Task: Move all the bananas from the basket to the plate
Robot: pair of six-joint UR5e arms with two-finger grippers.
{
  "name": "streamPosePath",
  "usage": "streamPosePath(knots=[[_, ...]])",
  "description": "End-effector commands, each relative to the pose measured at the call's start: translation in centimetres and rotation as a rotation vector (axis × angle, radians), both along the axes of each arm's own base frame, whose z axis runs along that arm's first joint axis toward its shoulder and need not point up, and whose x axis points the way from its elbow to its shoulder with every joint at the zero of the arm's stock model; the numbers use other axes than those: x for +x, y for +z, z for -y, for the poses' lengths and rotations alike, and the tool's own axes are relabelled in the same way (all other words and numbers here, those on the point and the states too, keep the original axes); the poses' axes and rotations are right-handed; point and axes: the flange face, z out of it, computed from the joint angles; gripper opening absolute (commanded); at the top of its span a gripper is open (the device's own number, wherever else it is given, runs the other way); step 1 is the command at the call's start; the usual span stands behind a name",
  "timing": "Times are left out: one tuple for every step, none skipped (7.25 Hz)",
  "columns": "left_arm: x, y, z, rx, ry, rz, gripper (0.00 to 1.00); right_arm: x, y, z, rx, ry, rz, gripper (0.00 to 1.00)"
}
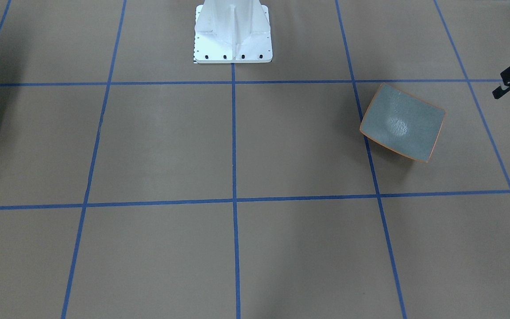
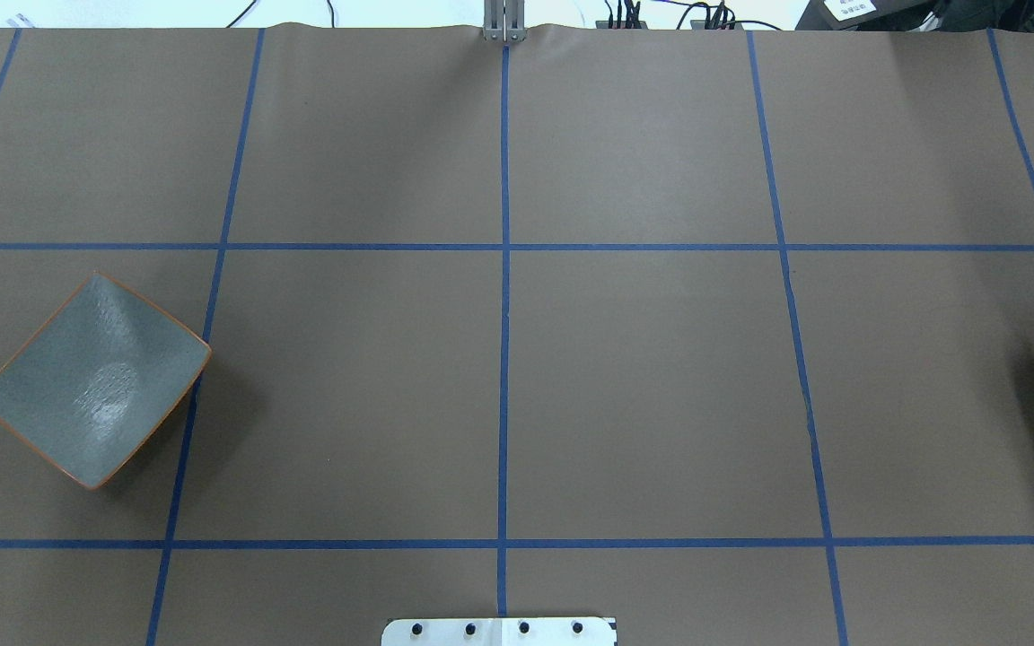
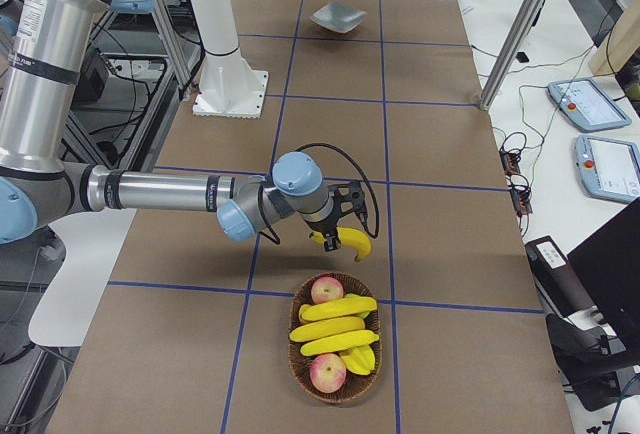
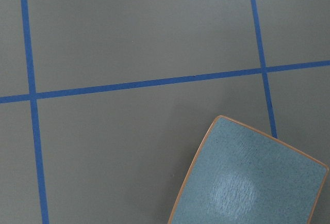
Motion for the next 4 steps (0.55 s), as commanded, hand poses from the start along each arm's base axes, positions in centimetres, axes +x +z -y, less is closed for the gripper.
streamPosePath(knots=[[2.0,-2.4,1.5,-0.013,-0.006,-0.017,0.99,-0.9,-4.3,2.7,-0.066,0.119,0.153,0.0],[3.6,-4.3,2.5,-0.033,-0.017,-0.032,0.99,-1.8,-6.3,4.0,-0.101,0.147,0.208,0.0],[5.5,-6.6,3.7,-0.048,-0.027,-0.049,0.99,-3.2,-8.5,5.6,-0.123,0.145,0.255,0.0],[8.3,-8.6,4.8,-0.076,-0.021,-0.065,0.99,-5.2,-9.9,6.2,-0.155,0.128,0.29,0.0]])
